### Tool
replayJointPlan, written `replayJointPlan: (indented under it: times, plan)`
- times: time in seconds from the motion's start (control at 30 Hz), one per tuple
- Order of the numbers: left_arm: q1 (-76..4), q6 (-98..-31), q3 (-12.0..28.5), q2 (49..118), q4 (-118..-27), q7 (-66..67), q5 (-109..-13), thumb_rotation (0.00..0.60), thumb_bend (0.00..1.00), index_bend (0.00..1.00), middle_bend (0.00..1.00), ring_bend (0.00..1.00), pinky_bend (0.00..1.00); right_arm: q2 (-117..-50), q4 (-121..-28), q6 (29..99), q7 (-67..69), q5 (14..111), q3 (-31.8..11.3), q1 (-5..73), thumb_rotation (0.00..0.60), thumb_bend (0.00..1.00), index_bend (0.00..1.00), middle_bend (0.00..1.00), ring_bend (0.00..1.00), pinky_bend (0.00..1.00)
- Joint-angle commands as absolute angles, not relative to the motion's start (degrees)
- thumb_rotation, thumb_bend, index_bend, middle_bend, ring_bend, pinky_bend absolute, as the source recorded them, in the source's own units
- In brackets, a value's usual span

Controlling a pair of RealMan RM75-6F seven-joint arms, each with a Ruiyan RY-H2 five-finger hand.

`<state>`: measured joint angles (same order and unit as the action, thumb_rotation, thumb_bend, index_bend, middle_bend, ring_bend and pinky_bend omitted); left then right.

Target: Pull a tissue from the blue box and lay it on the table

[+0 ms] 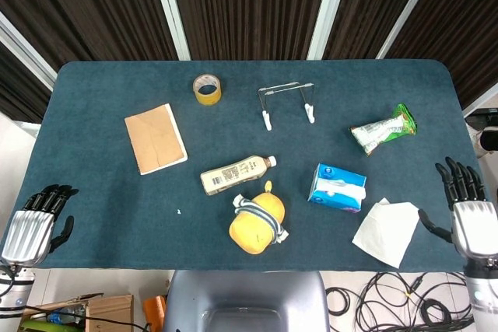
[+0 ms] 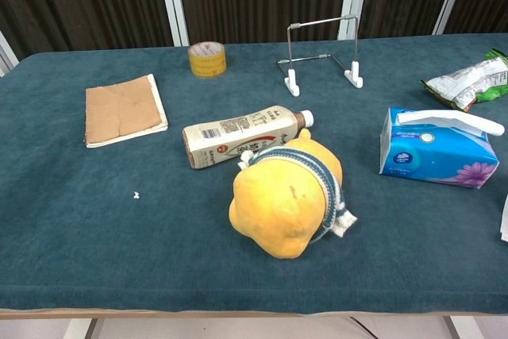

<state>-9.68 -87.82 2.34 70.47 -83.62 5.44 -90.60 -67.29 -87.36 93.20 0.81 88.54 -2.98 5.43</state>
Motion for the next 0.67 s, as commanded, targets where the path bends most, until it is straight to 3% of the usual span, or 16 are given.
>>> replayJointPlan:
  times: [0.03,0.5,0.67]
  plan:
    - [-9.3,-88.1,2.0,70.8,-84.3,7.4,-90.9,0.600,0.50,0.27,0.25,0.18,0.32,-65.3,-90.2,95.5,-3.1,91.6,0.8,1.8,0.600,0.19,0.00,0.00,0.00,0.08]
    - [-9.3,-86.8,1.4,70.6,-85.6,9.9,-91.1,0.600,0.50,0.27,0.24,0.16,0.32,-62.9,-95.7,86.4,-10.4,84.5,-0.1,2.6,0.600,0.19,0.00,0.00,0.00,0.11]
    - [-9.3,-86.7,1.4,70.5,-85.6,9.7,-91.3,0.600,0.50,0.27,0.24,0.16,0.32,-62.5,-96.3,86.1,-9.4,84.4,-0.6,2.6,0.600,0.19,0.00,0.00,0.00,0.11]
